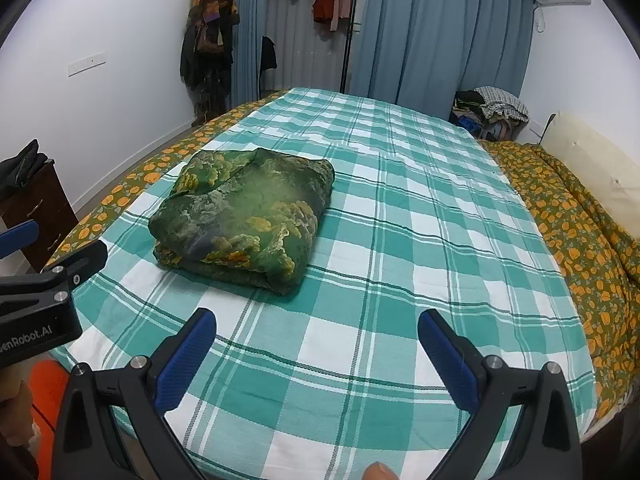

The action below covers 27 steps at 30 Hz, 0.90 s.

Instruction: Fold large clothes

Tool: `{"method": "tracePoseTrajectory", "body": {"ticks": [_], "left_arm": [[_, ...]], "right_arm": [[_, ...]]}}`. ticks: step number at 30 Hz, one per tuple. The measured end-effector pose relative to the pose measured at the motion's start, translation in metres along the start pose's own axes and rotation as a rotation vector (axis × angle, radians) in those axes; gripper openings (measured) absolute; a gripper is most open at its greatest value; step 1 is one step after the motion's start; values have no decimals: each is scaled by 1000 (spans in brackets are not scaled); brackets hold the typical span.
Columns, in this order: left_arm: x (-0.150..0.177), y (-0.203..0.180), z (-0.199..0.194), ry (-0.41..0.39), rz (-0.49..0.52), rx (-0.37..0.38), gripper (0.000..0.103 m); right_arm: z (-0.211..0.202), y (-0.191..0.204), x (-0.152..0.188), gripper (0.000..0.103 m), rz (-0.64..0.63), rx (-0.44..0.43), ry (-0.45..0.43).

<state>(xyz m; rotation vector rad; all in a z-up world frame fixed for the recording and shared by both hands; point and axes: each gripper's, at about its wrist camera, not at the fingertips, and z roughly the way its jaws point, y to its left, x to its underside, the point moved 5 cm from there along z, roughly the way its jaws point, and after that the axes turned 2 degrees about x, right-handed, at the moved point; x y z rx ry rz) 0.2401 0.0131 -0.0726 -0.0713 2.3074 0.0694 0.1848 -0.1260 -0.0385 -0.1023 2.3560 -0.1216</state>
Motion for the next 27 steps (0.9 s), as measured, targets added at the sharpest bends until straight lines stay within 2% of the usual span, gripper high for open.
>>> {"method": "tracePoseTrajectory", "body": {"ticks": [27], "left_arm": [[5,-5,0,12,-6,1,103]], "right_arm": [[1,1,4,102,-5,-12,15]]}}
